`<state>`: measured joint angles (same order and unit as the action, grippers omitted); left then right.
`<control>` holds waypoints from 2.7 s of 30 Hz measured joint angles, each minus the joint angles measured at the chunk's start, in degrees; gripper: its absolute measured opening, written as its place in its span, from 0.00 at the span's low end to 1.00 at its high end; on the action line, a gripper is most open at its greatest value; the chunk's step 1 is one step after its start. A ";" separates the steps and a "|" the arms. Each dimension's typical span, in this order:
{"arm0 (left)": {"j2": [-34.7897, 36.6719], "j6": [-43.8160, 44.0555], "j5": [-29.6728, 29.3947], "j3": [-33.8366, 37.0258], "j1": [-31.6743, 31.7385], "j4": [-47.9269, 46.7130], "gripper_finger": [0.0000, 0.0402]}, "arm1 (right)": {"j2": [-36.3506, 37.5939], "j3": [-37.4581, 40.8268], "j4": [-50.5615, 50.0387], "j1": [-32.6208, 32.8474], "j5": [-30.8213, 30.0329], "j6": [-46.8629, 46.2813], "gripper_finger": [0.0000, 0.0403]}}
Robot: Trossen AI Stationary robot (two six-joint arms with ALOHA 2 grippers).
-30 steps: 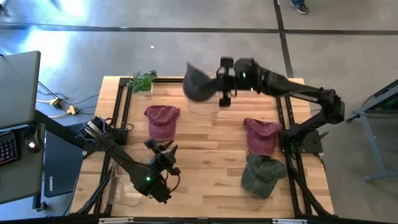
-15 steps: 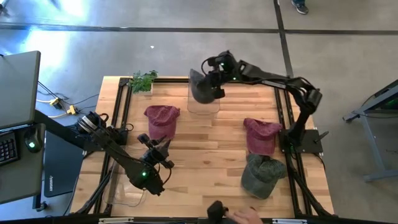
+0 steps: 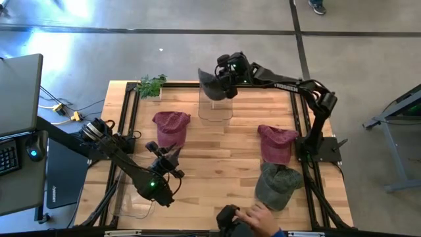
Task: Pick & Place hat
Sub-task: Put the left black cap into the top transparent bin, then put the left red cap into the bottom transparent bin
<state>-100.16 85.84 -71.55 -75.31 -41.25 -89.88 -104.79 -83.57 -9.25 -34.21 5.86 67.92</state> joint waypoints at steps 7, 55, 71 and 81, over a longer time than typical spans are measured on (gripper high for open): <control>0.00 -0.02 0.00 0.00 0.00 1.24 0.29 | 0.00 1.80 1.56 -1.41 -0.31 0.23 0.35; -0.03 0.01 12.30 -2.40 3.28 3.90 0.28 | 7.10 2.01 -14.96 -0.25 -28.28 -34.34 0.05; 9.00 -35.38 34.86 -6.97 32.29 6.94 0.15 | 23.03 37.45 17.56 30.66 -14.44 -56.08 0.01; 11.89 -55.55 55.22 -6.11 55.48 13.59 0.29 | 23.08 57.83 48.43 44.30 -19.07 -56.53 0.01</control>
<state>-88.27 30.29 -16.33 -81.41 14.23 -76.30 -81.71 -25.75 39.18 10.08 -13.22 11.39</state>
